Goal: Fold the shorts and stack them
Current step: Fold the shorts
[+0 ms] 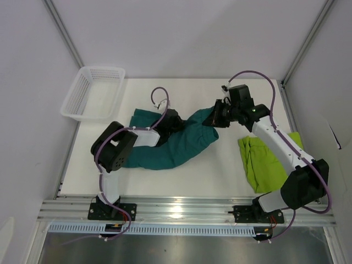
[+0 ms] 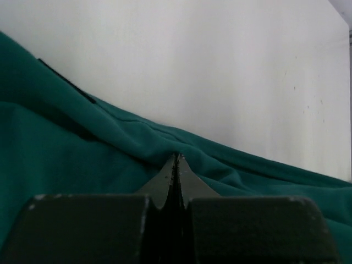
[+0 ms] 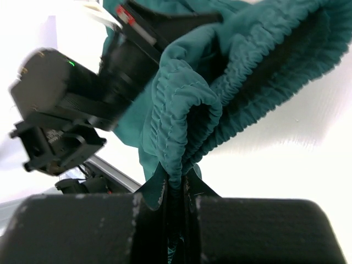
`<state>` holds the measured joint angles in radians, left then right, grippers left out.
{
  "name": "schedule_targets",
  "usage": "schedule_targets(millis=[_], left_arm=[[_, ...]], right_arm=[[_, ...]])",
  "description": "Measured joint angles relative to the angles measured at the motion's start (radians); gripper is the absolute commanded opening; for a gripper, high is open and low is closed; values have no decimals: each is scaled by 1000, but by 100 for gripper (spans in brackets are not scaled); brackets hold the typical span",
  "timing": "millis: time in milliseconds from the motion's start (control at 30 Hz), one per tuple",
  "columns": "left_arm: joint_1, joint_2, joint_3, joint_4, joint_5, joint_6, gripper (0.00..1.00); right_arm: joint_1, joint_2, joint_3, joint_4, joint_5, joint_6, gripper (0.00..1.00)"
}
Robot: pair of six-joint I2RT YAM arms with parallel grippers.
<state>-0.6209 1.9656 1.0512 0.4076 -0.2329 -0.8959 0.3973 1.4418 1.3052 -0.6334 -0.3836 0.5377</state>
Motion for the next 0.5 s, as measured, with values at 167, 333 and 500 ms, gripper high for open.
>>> schedule_targets(millis=[167,333,500], left_arm=[[-7,-55,-74,-17,-11,11,4],[-7,-202,-158,-62,-50,26,13],[-7,-359,-233,-84,-91,33,14]], right_arm=[[-19,12,-3,-3,-3,0,0],[-58,25,-58,-5,-2,-7,0],[-63,34,-74,-5,5,-24,0]])
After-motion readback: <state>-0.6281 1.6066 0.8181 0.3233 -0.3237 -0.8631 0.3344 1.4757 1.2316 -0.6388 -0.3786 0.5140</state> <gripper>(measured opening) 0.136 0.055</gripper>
